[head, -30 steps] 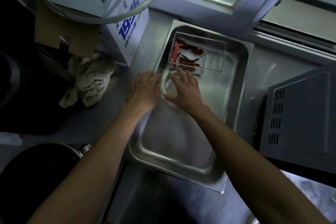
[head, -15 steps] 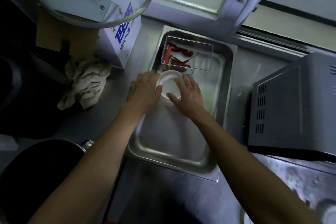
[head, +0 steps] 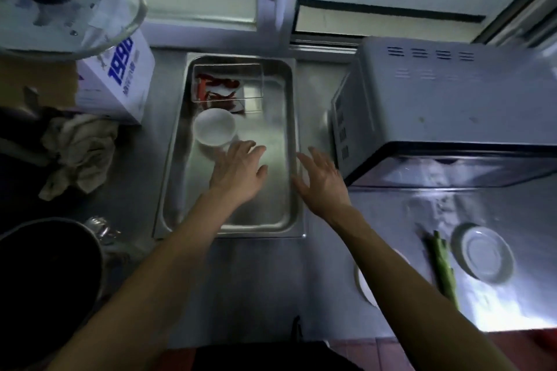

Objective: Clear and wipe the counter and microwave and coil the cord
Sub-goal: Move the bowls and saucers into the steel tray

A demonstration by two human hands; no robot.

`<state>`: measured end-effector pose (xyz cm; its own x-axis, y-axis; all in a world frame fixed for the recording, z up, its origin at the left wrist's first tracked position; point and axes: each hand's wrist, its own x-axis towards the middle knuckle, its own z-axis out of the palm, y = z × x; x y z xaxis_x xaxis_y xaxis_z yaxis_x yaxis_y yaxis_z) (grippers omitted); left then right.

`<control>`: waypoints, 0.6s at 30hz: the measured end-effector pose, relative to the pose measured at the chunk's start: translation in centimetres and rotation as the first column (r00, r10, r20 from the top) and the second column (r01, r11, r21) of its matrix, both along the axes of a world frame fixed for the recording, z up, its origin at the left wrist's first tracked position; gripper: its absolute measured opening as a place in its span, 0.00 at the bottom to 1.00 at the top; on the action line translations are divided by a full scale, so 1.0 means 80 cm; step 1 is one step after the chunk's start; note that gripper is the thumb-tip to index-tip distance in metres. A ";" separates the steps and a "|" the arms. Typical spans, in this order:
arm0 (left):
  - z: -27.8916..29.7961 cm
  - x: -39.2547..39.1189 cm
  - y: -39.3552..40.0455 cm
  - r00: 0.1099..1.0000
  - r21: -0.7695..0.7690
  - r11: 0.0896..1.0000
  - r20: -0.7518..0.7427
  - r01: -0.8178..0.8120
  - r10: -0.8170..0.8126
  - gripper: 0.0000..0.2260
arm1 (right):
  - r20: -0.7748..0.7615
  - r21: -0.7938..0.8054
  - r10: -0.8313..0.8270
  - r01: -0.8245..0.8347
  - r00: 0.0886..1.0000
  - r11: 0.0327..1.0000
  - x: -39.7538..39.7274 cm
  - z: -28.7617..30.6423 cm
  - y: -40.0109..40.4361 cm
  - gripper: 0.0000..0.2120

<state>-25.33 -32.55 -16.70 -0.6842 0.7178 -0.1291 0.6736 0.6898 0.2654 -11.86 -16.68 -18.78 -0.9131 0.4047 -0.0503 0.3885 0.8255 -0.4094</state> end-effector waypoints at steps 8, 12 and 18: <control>-0.004 0.167 0.069 0.983 -0.013 0.983 0.008 0.185 -0.185 0.20 | -0.017 -0.067 -0.172 0.170 0.985 0.983 0.195 -0.009 0.040 0.27; -0.014 0.254 0.107 0.965 -0.009 0.965 0.008 0.261 -0.261 0.22 | 0.004 -0.065 -0.240 0.240 0.971 0.969 0.293 -0.016 0.057 0.26; -0.026 0.357 0.144 0.941 -0.043 0.940 0.024 0.339 -0.338 0.23 | 0.022 -0.045 -0.310 0.311 0.950 0.949 0.400 -0.028 0.079 0.27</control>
